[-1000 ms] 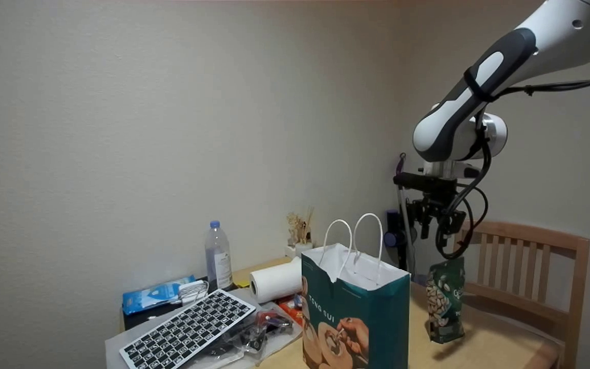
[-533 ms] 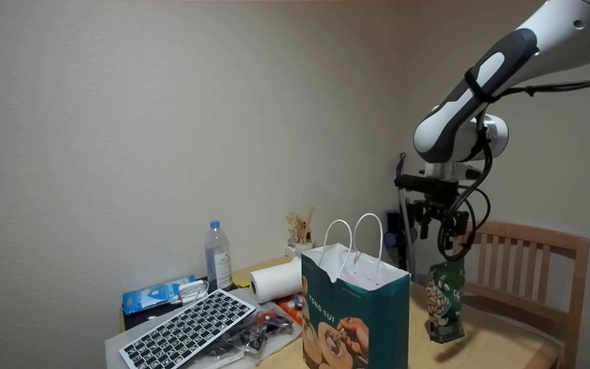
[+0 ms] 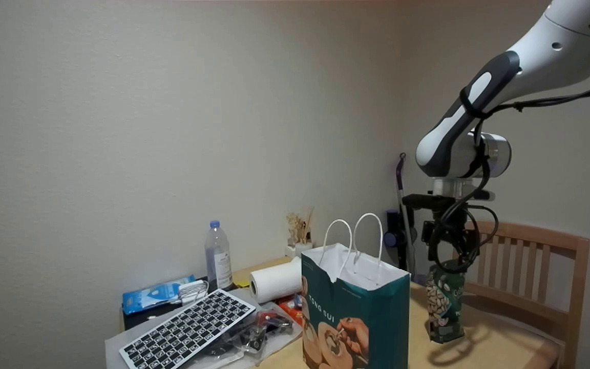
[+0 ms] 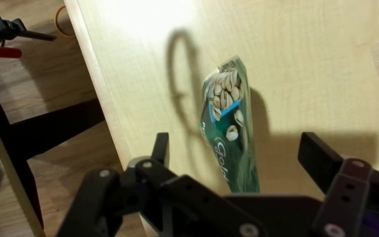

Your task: Put the green packet in the bag

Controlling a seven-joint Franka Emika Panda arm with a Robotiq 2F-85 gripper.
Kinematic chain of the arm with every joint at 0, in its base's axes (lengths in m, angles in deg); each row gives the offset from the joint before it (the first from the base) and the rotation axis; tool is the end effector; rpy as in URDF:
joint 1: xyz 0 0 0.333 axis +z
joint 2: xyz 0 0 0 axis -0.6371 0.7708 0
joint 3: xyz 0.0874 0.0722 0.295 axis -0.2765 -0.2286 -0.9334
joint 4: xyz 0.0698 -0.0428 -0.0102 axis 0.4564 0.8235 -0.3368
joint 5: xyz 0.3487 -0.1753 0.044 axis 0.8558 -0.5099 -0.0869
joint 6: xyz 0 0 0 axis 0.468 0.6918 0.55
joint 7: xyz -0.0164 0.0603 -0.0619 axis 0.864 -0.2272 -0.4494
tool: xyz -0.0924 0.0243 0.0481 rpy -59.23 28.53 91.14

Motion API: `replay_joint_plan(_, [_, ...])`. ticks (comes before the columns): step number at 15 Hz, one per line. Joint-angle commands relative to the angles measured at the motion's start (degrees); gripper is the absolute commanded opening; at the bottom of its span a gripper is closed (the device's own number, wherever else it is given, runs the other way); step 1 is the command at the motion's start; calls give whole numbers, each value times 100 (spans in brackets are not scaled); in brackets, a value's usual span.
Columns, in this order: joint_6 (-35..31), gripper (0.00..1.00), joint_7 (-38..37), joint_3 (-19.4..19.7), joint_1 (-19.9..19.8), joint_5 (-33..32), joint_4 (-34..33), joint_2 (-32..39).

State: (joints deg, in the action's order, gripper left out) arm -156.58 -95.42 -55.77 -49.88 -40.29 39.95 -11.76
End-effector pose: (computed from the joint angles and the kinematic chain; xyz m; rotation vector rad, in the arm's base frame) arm 0.4846 -0.2136 0.2930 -1.7809 2.4986 0.2407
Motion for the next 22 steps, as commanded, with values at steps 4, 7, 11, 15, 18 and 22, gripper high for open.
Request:
replay_joint_plan(4, [7,100,4,-12,-40,28,-79,26])
replay_joint_plan(7, [-113,100,-53,-9,-49,62,-242,368])
replay_joint_plan(11, [-10,100,-106,37,-87,94,-723,1272])
replay_joint_plan(15, [118,60,-86,60,-82,85,-1198,1932])
replay_joint_plan(18, [129,39,-123,89,-44,31,-1446,2192])
replay_joint_plan(22, [214,15,-142,134,10,-44,-1503,2114])
